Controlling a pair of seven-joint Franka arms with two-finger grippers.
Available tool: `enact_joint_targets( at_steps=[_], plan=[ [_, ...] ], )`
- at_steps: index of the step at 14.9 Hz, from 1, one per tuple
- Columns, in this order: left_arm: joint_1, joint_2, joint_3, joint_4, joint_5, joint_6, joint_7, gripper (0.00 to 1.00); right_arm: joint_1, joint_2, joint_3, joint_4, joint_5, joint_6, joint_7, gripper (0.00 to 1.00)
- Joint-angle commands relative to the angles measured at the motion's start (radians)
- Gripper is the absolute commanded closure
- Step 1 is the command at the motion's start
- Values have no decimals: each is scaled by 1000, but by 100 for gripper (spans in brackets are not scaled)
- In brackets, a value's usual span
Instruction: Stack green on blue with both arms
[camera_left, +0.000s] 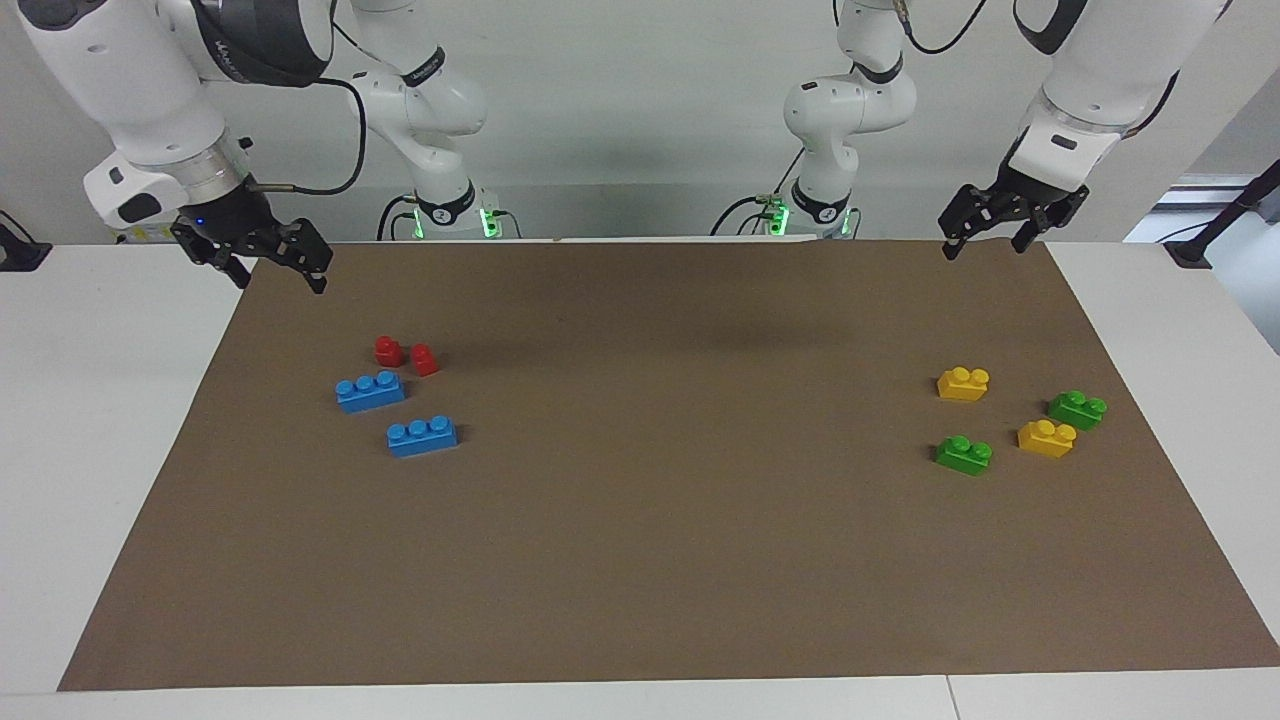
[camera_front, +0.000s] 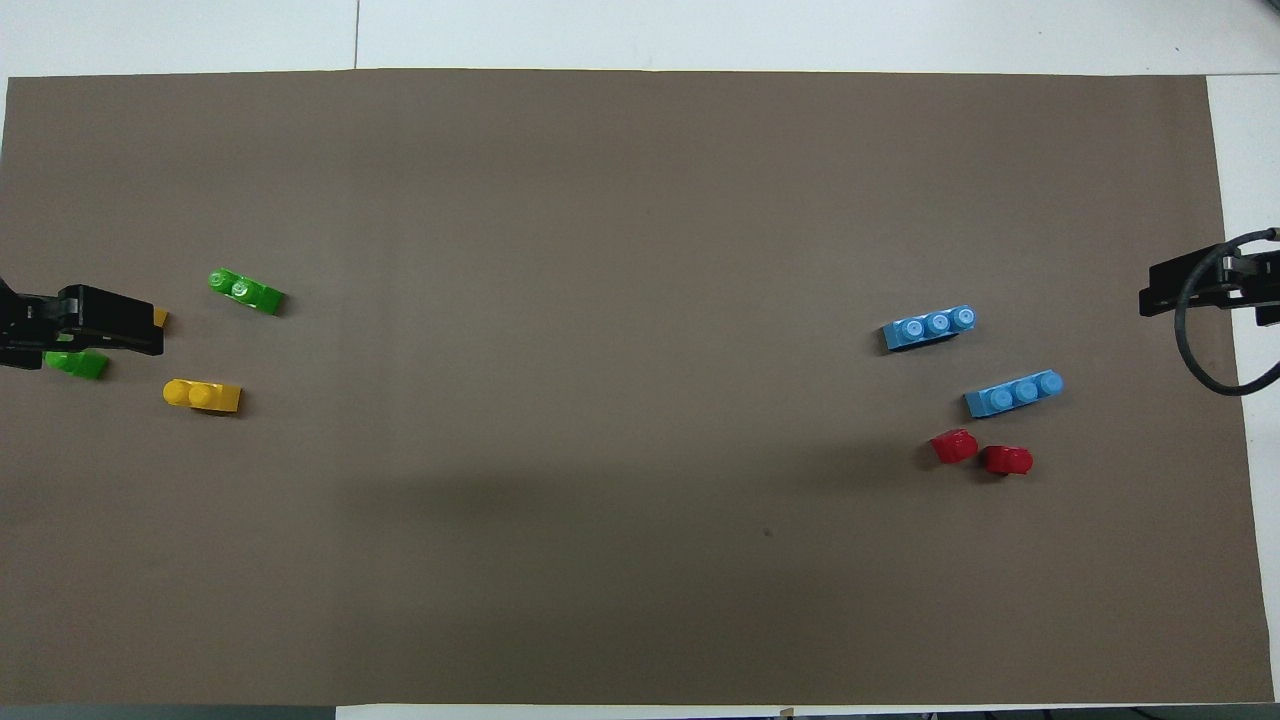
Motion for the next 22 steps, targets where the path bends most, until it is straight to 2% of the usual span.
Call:
enact_joint_targets(
  at_steps=[1,6,9,12,15,20,22],
  plan=[
    [-5,-9,6,7,-10,-12,14,0,-6,-19,5,-26,-24,10,-11,0],
    [5,-29,11,-28,-13,8,5,0,-6,-20,5,-29,-24,12,-11,0],
    [13,-59,16,-105,-15,72,-15,0,-6,-20,5,-29,-24,12,-10,0],
    [11,-66,17,-152,-21,131,-191,0,-4,-20,5,-29,-24,12,-8,0],
    [11,-30,17,-178,-42,230,-413,0,-4,-20,5,-29,-24,12,-10,0],
    [36,57,19,-194,-58,341,-579,0,-3,-20,5,-31,-24,19,-8,0],
    [39,103,19,-192,-58,393,-642,0,-7,-19,5,-49,-22,94,-5,0]
  ],
)
